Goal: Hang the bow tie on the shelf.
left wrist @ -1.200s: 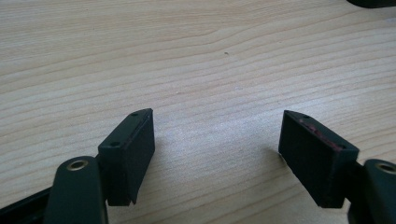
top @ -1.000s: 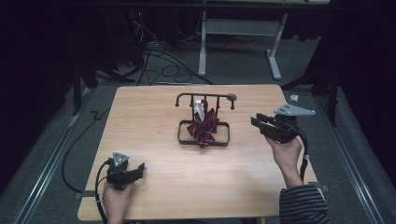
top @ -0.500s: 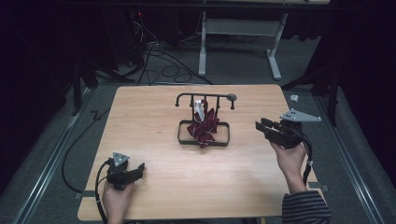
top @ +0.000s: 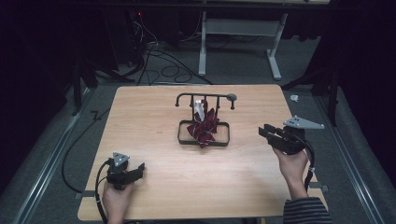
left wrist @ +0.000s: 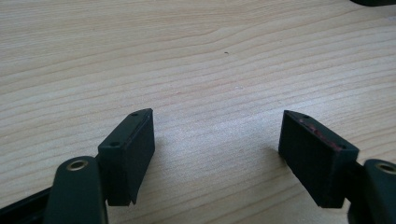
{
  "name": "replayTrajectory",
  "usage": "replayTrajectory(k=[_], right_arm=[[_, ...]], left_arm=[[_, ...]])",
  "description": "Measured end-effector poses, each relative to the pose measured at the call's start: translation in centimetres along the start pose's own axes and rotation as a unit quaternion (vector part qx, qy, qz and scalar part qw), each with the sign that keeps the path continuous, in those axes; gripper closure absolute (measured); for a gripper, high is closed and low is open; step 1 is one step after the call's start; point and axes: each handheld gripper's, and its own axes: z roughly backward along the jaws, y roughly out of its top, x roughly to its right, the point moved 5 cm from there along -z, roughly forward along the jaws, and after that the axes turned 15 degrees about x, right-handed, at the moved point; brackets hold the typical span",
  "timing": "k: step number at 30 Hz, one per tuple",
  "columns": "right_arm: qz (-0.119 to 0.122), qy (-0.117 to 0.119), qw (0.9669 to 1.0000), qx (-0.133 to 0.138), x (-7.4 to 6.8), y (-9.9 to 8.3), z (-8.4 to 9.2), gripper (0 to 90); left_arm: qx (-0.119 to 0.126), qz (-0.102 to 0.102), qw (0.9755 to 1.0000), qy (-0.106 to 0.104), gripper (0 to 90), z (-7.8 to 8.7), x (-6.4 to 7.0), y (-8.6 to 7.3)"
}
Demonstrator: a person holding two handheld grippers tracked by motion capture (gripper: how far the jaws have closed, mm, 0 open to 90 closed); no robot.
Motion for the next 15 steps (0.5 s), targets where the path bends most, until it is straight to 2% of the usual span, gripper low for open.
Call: replayTrajectory(k=[9, 10, 15], right_arm=[[-0.011, -0.004, 0.9999, -0.003, 0.4, -1.3, 0.4, 68.0], [-0.018, -0.005, 0.9998, -0.004, 0.5, -1.7, 0.4, 68.0], [-0.024, -0.006, 0.9996, -0.014, 0.7, -2.9, 0.4, 67.9]], left_arm=[[0.0, 0.0, 1.0, 0.0, 27.4, 0.0, 0.0, 0.0], [0.0, -0.001, 1.0, 0.001, 27.4, 0.0, 0.0, 0.0], [0.0, 0.0, 1.0, 0.0, 27.4, 0.0, 0.0, 0.0]])
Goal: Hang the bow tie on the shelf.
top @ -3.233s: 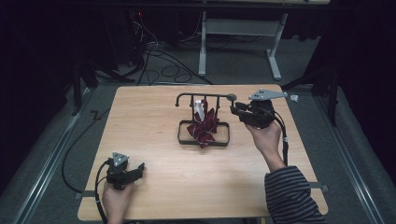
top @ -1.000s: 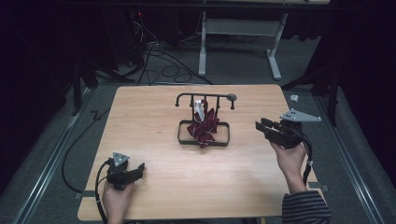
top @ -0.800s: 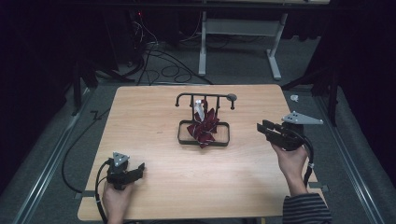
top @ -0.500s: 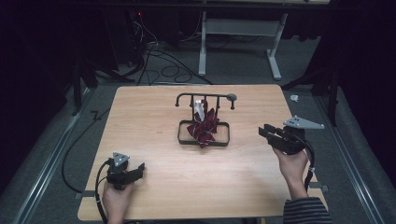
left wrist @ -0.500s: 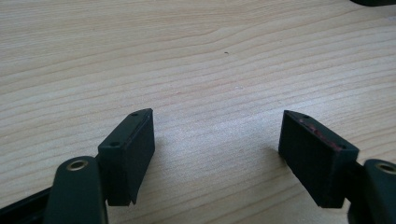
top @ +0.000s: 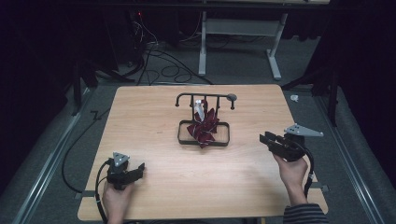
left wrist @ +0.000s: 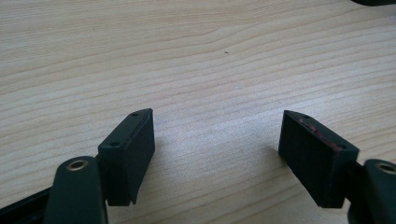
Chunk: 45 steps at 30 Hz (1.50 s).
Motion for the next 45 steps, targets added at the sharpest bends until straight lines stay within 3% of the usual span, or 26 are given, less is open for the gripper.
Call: replayTrajectory(k=[26, 45], right_arm=[[-0.04, 0.006, 0.9987, -0.031, 0.2, -5.0, -0.9, 67.6], [-0.026, -0.01, 0.9967, -0.076, -0.2, -8.3, -2.2, 65.6]], left_arm=[[0.0, 0.0, 1.0, 0.0, 27.4, 0.0, 0.0, 0.0], [-0.001, -0.001, 1.0, 0.001, 27.5, 0.0, 0.0, 0.0]])
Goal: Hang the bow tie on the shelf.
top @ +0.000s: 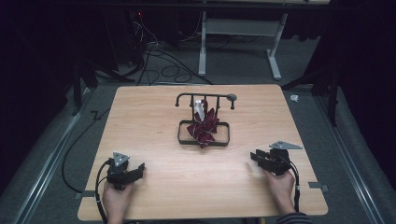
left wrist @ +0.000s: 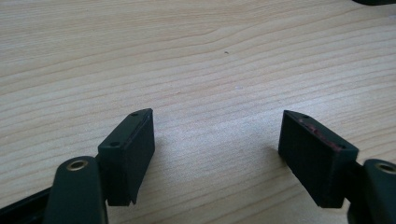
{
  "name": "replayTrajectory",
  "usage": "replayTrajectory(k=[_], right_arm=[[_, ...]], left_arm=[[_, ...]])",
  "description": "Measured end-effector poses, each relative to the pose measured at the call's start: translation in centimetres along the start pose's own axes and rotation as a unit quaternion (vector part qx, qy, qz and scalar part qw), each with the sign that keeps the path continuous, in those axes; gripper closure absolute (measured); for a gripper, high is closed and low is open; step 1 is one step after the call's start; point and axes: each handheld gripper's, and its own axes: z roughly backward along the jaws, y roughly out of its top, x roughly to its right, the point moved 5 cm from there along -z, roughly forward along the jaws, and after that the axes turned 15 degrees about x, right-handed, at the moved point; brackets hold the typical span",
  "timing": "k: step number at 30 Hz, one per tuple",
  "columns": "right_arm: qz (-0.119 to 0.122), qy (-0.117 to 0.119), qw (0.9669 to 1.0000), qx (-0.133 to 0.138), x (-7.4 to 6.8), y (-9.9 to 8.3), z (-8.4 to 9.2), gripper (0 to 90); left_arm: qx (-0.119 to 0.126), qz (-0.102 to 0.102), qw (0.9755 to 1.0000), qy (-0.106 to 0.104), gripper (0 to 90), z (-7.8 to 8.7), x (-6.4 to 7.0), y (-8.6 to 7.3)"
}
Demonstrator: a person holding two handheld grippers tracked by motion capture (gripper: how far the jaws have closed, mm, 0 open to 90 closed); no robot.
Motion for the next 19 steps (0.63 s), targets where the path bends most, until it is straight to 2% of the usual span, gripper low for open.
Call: replayTrajectory(k=[3, 4, 6, 8, 13, 14, 15, 16, 19], right_arm=[[0.01, -0.005, 0.9999, -0.005, 0.0, -0.2, -0.2, 65.6], [0.022, -0.012, 0.9996, -0.01, 0.0, -0.4, -0.3, 65.8], [0.023, -0.015, 0.9995, -0.014, -0.1, -0.6, -0.4, 65.8], [0.034, -0.022, 0.9989, -0.024, -0.1, -1.3, -0.8, 65.7], [0.051, -0.032, 0.998, -0.02, -0.3, -1.5, -0.8, 64.7], [0.069, -0.038, 0.9966, -0.022, -0.6, -1.6, -0.9, 63.4], [0.069, -0.038, 0.9966, -0.022, -0.6, -1.6, -0.9, 63.4], [0.093, -0.047, 0.9943, -0.025, -0.9, -1.7, -0.9, 62.4], [0.092, -0.047, 0.9943, -0.025, -0.9, -1.6, -1.0, 62.0]], left_arm=[[-0.001, -0.001, 1.0, 0.0, 27.5, 0.0, 0.0, 0.0], [0.0, 0.0, 1.0, 0.0, 27.4, 0.0, 0.0, 0.0], [0.0, 0.0, 1.0, 0.0, 27.5, 0.0, 0.0, 0.0], [-0.001, -0.001, 1.0, 0.0, 27.4, 0.0, 0.0, 0.0], [-0.002, -0.002, 1.0, 0.0, 27.4, 0.0, 0.0, 0.0], [-0.001, -0.001, 1.0, -0.001, 27.4, 0.0, 0.0, 0.0], [-0.001, -0.001, 1.0, -0.001, 27.4, 0.0, 0.0, 0.0], [0.0, 0.001, 1.0, -0.001, 27.5, 0.0, 0.0, 0.0], [0.001, 0.002, 1.0, -0.001, 27.5, 0.0, 0.0, 0.0]])
